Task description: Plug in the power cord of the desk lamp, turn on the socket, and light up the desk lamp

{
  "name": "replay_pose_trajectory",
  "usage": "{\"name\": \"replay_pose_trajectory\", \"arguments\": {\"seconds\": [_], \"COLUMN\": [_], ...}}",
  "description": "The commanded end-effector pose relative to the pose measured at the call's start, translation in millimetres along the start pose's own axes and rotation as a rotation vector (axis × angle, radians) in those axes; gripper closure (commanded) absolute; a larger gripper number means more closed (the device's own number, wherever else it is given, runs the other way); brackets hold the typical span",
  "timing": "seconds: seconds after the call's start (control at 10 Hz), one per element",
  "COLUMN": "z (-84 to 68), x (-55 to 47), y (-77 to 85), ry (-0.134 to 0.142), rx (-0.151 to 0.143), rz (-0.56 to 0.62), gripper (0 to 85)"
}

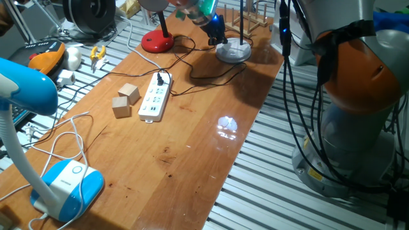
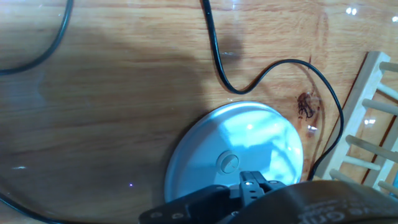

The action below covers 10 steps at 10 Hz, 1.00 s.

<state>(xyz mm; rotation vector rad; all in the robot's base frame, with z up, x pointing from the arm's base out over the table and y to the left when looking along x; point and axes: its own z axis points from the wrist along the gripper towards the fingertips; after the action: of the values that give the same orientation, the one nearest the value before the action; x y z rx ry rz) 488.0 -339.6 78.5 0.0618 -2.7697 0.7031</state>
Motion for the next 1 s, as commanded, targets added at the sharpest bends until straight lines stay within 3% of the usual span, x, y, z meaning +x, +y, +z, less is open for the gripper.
{"name": "replay_pose_trajectory", "arguments": {"seconds": [0.0, 0.2, 0.3, 0.4, 0.9], "z": [0.2, 0.8, 0.8, 0.8, 0.8], "x": [0.0, 1.3, 1.3, 1.3, 1.3], "y": [-0.2, 0.7, 0.7, 0.7, 0.7], "ry": [0.001, 0.004, -0.009, -0.018, -0.124], "rx": [0.006, -0.008, 0.009, 0.001, -0.055], "rz": [0.004, -0.005, -0.004, -0.014, -0.074], "gripper": [85.0, 85.0, 85.0, 85.0, 85.0]}}
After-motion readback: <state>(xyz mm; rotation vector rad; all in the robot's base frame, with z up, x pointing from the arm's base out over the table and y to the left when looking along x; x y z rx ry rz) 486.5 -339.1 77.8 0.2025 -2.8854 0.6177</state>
